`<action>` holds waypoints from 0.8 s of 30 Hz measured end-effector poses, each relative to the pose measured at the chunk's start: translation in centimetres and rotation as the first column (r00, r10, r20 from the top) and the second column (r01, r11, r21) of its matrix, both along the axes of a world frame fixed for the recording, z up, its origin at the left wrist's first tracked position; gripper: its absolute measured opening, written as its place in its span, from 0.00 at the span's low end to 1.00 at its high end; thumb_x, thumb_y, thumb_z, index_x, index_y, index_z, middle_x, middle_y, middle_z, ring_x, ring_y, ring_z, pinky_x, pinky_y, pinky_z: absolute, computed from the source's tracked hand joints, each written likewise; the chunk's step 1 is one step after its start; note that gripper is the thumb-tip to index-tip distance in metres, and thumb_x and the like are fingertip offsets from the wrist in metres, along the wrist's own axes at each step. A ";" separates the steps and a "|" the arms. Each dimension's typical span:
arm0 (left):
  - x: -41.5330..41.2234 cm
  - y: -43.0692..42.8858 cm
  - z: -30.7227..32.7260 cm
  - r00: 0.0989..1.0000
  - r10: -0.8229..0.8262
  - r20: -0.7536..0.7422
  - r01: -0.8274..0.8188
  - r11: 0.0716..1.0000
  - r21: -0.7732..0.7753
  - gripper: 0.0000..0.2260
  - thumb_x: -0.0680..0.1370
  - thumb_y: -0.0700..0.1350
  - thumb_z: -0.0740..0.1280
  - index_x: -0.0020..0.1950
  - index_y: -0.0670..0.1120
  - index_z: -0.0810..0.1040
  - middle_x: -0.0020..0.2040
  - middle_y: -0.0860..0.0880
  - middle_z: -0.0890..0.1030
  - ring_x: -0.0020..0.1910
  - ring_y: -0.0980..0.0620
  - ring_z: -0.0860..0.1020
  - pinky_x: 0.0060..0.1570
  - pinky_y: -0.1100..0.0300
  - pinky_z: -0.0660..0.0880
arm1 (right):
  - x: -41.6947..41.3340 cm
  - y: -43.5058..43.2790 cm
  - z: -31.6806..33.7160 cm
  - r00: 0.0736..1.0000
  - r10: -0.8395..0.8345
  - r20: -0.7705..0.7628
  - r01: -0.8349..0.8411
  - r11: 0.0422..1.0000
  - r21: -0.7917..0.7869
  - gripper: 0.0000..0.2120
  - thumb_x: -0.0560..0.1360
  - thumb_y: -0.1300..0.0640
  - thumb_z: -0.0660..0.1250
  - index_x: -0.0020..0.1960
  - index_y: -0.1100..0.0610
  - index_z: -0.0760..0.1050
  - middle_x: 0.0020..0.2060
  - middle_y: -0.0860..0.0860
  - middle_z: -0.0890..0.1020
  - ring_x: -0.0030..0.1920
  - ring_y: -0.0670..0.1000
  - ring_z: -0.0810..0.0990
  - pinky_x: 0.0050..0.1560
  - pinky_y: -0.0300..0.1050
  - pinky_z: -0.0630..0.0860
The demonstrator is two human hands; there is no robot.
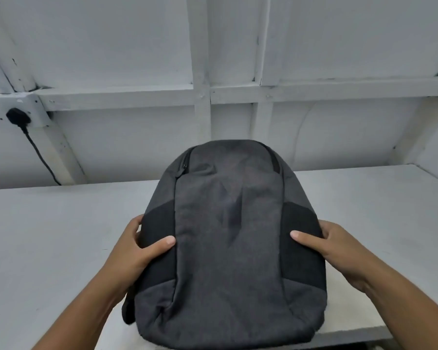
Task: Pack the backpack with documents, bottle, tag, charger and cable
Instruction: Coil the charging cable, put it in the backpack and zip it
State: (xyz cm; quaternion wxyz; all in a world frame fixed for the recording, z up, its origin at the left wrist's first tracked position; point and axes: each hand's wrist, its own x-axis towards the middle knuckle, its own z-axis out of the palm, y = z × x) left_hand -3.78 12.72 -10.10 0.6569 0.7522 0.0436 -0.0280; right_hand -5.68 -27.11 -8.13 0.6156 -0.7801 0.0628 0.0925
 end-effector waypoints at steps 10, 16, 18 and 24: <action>9.4 -6.2 5.2 0.952 0.031 0.305 -0.045 0.998 0.040 0.43 0.60 0.62 0.82 0.71 0.65 0.65 0.67 0.55 0.77 0.62 0.52 0.80 0.57 0.50 0.83 | 10.0 -4.2 4.6 0.953 -0.085 0.291 0.057 0.993 0.104 0.21 0.75 0.58 0.75 0.66 0.49 0.76 0.57 0.43 0.85 0.56 0.46 0.85 0.53 0.42 0.81; 15.3 -7.7 0.9 0.947 0.015 0.320 -0.064 0.988 0.144 0.35 0.75 0.49 0.78 0.75 0.63 0.63 0.69 0.57 0.76 0.65 0.53 0.78 0.62 0.48 0.80 | 15.7 -3.1 0.0 0.939 -0.137 0.315 0.135 0.990 0.026 0.25 0.77 0.53 0.73 0.71 0.46 0.69 0.61 0.40 0.80 0.59 0.42 0.80 0.53 0.38 0.80; 16.3 -8.1 -0.9 0.948 0.055 0.313 -0.093 0.990 0.105 0.34 0.76 0.49 0.76 0.74 0.67 0.61 0.69 0.61 0.75 0.65 0.58 0.77 0.63 0.51 0.78 | 16.7 -2.6 -1.3 0.934 -0.157 0.320 0.164 0.987 0.007 0.23 0.77 0.49 0.72 0.70 0.42 0.69 0.58 0.34 0.79 0.56 0.37 0.79 0.45 0.29 0.78; 19.4 -8.4 -1.9 0.953 0.094 0.289 -0.125 0.988 0.090 0.33 0.76 0.52 0.75 0.66 0.79 0.59 0.67 0.67 0.74 0.62 0.65 0.76 0.59 0.58 0.77 | 20.2 -3.1 -1.6 0.949 -0.161 0.272 0.184 0.981 -0.061 0.20 0.73 0.40 0.71 0.62 0.33 0.69 0.55 0.31 0.78 0.54 0.37 0.79 0.38 0.29 0.78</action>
